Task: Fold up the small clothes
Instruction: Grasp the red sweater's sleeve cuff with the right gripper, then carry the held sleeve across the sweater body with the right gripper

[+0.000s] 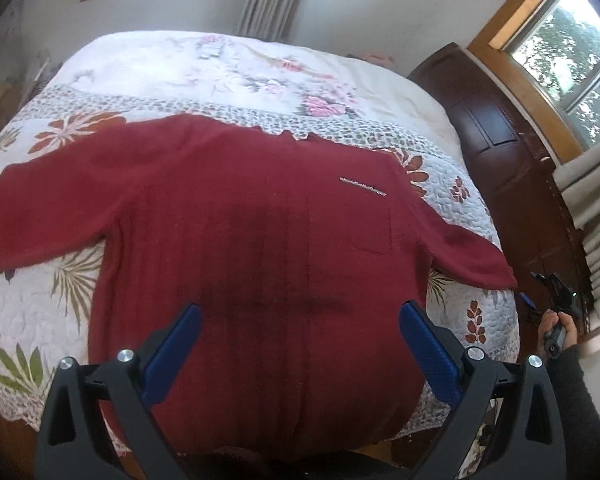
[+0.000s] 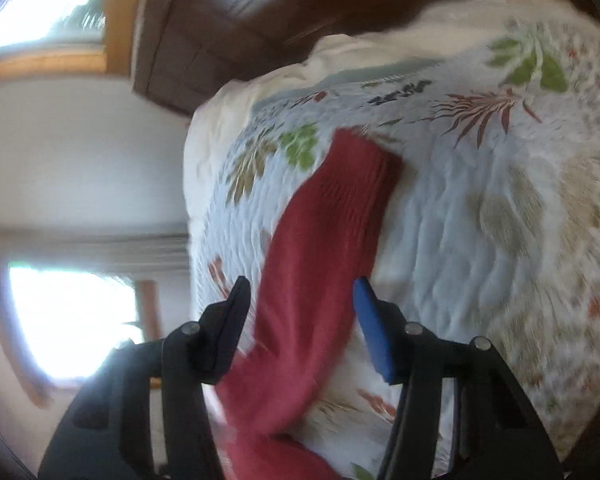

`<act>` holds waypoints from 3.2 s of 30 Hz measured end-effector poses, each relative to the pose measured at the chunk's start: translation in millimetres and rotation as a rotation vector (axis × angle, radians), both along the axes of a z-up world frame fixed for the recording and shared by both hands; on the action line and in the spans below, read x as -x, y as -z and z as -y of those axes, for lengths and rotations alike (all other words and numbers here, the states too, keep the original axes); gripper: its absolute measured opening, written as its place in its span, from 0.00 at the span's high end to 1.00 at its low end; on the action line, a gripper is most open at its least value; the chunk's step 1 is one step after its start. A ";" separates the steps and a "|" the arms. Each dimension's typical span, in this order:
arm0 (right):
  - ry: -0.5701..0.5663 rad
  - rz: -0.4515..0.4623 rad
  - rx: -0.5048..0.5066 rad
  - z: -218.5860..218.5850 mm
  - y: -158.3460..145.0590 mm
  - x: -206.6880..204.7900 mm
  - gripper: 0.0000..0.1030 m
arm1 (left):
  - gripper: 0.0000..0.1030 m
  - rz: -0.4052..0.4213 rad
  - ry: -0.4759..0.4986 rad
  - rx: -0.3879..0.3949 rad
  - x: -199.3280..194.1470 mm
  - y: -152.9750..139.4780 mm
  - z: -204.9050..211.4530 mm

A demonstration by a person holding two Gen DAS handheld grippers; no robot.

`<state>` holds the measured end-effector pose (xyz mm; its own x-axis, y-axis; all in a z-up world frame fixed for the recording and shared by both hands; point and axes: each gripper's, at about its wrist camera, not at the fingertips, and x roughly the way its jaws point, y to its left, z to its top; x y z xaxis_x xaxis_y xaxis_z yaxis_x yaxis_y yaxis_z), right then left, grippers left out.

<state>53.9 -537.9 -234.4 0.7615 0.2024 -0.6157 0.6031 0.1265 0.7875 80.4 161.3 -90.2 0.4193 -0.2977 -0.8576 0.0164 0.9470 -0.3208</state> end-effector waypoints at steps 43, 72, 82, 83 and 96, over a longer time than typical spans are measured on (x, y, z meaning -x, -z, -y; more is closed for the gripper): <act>-0.406 0.169 0.563 -118.5 -180.6 -102.9 0.90 | 0.03 0.068 -0.076 0.260 6.8 -27.8 -28.5; -1.245 -0.032 0.979 -609.0 -46.5 -163.0 0.85 | 0.03 -0.137 0.036 0.742 -122.0 39.6 -126.0; -1.212 -0.010 0.823 -569.0 -75.7 -93.3 0.52 | 0.04 -0.301 0.036 0.825 -171.3 98.5 -87.4; -1.199 -0.024 0.810 -560.4 -75.2 -84.3 0.52 | 0.04 -0.323 0.042 0.821 -174.7 105.8 -80.7; -0.923 -0.147 0.494 -478.6 -59.0 -8.9 0.46 | 0.20 -0.434 0.058 0.633 -197.5 143.8 -27.3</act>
